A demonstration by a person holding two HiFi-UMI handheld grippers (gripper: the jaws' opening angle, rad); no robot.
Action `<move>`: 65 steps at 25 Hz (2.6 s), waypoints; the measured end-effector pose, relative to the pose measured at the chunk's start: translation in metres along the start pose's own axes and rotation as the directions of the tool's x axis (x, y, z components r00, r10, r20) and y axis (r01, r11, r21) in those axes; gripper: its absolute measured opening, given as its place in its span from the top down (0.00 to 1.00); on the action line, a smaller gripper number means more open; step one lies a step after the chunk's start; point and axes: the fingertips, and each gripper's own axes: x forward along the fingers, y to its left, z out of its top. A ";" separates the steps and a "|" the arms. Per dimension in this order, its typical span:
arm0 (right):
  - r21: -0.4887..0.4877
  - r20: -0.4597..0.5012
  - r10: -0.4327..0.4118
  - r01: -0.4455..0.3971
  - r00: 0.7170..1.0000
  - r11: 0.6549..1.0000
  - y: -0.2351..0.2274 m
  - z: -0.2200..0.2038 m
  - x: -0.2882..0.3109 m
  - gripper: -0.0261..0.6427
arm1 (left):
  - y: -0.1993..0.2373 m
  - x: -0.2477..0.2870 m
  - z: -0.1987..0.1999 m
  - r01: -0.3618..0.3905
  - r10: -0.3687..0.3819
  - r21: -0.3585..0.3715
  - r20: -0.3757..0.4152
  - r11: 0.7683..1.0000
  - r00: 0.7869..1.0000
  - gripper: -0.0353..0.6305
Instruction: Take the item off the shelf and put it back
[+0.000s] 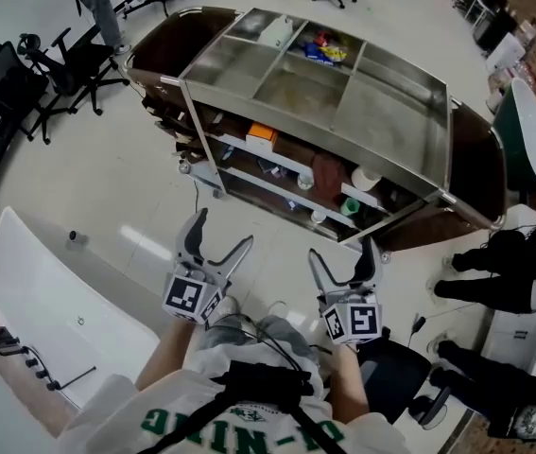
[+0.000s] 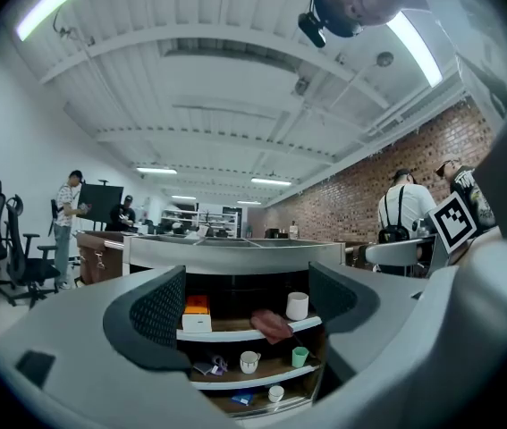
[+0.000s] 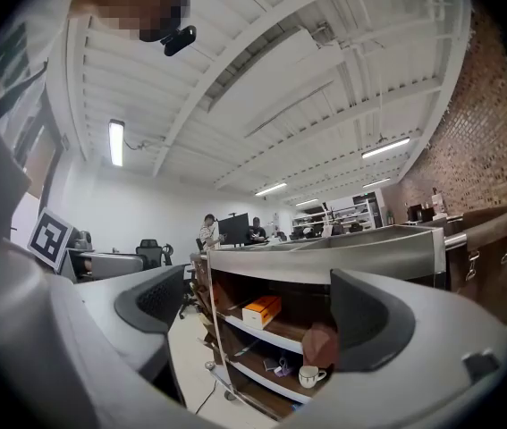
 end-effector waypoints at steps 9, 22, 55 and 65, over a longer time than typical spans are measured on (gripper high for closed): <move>-0.031 -0.034 -0.004 0.003 0.999 1.000 -0.015 -0.119 0.040 0.17 | 0.018 0.031 -0.117 0.003 -0.003 0.016 -0.028 1.000 1.000 0.33; -0.050 0.061 0.056 -0.053 0.997 0.997 -0.040 -0.392 0.152 0.17 | 0.100 0.124 -0.382 0.025 -0.027 0.043 0.058 0.999 0.998 0.33; 0.126 -0.562 -0.123 0.232 0.818 0.964 -0.193 -0.859 0.329 0.17 | 0.135 0.156 -0.594 -0.063 0.064 -0.015 0.138 0.998 0.988 0.33; 0.036 -0.661 -0.253 0.367 0.706 0.930 -0.241 -0.904 0.351 0.18 | 0.133 0.146 -0.614 -0.055 0.051 0.032 0.114 0.998 0.992 0.33</move>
